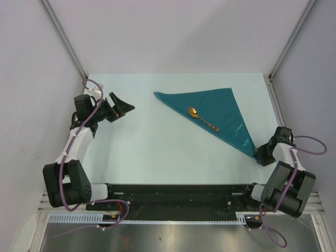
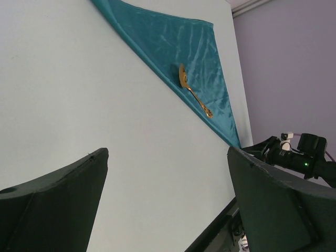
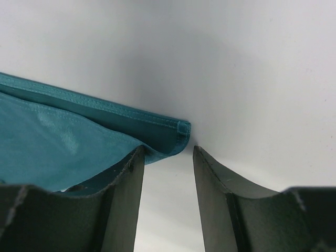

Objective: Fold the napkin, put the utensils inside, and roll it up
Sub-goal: Fold the napkin

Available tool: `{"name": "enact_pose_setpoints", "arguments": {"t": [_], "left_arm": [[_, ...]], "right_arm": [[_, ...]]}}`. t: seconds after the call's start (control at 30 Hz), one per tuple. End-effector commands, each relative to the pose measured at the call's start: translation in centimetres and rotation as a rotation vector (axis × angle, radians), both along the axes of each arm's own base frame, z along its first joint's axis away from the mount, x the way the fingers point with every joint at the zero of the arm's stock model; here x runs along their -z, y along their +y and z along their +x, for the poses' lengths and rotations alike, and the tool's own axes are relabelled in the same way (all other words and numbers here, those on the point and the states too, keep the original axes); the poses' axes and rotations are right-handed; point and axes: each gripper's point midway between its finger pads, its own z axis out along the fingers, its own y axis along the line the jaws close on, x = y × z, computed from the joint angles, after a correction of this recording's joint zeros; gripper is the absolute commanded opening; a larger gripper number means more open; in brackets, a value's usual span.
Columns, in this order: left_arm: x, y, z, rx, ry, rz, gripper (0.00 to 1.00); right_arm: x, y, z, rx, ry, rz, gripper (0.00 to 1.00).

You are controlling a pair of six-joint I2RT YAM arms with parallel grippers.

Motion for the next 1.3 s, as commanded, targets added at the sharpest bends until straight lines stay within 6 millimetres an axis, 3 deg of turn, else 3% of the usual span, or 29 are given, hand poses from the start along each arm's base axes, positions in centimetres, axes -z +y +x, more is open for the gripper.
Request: {"name": "enact_pose_setpoints", "arguments": {"t": [0.0, 0.43, 0.63, 0.73, 0.87, 0.93, 1.07, 1.2, 1.23, 1.27], "left_arm": [[-0.7, 0.2, 0.2, 0.007, -0.032, -0.013, 1.00], [-0.8, 0.5, 0.2, 0.000, -0.035, -0.019, 0.99], [-0.7, 0.5, 0.2, -0.001, -0.033, -0.027, 1.00], [-0.8, 0.6, 0.2, -0.002, -0.033, -0.029, 1.00], [-0.8, 0.5, 0.2, -0.002, -0.032, -0.032, 1.00], [-0.8, 0.6, 0.1, -0.002, -0.031, -0.033, 1.00], [-0.8, 0.6, 0.2, -0.002, -0.032, -0.034, 1.00], [-0.9, 0.7, 0.1, -0.003, -0.033, -0.036, 1.00], [-1.0, 0.8, 0.1, -0.006, -0.035, -0.035, 1.00], [-1.0, 0.8, 0.1, -0.006, -0.035, -0.036, 1.00]], "right_arm": [[0.1, -1.3, 0.8, 0.017, -0.023, -0.041, 0.47], [1.0, -1.2, 0.9, 0.016, -0.015, -0.033, 0.37], [0.7, -1.4, 0.5, -0.018, 0.008, -0.052, 0.25], [0.1, -1.5, 0.6, -0.032, -0.006, -0.064, 0.09], [-1.5, -1.0, 1.7, -0.085, -0.040, -0.107, 0.00], [-3.2, -1.0, 3.0, -0.097, -0.075, -0.151, 0.00], [-6.2, 1.1, 6.6, -0.176, -0.134, -0.226, 0.00], [-8.6, 5.7, 11.9, -0.314, -0.206, -0.274, 0.00], [-10.1, 6.8, 14.0, -0.340, -0.252, -0.301, 0.00], [-9.3, 7.7, 15.4, -0.368, -0.235, -0.305, 0.00]]}}
